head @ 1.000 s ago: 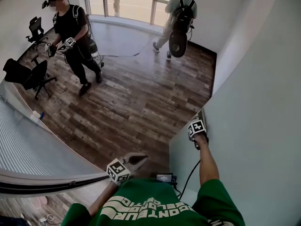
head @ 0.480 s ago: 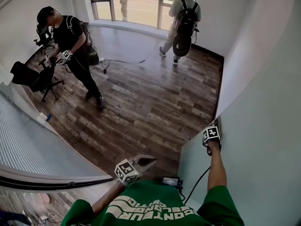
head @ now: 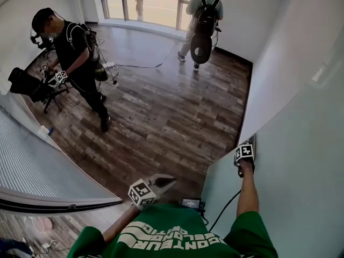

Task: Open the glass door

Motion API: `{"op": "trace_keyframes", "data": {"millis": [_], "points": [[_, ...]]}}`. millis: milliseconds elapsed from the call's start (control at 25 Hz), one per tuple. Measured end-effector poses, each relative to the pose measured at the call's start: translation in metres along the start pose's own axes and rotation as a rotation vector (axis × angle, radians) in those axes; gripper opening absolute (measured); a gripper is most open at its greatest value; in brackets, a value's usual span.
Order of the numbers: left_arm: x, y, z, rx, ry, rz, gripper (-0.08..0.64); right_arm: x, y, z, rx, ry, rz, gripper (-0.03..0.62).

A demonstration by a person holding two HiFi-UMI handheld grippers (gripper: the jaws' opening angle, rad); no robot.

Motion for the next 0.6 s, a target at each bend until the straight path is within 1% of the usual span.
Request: {"op": "trace_keyframes", "data": {"millis": [240, 600], "points": [[-0.015, 0.005, 0.001, -0.004, -0.008, -0.006, 0.014, -0.004, 0.005, 0.033, -0.034, 0.018, 0.003, -0.008], [-0.025, 0.004, 0.008, -0.007, -0.002, -0.018, 0.015, 0.005, 0.012, 0.062, -0.081, 0.049, 0.009, -0.008]]}}
Point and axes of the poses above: the fingertips, and each gripper's own axes: x backward along the fingers, z to its right, y out of its underside, the point moved 10 cm from there along x, backward along the fingers, and after that the axes turned 13 degrees about z, right-handed, at the moved point
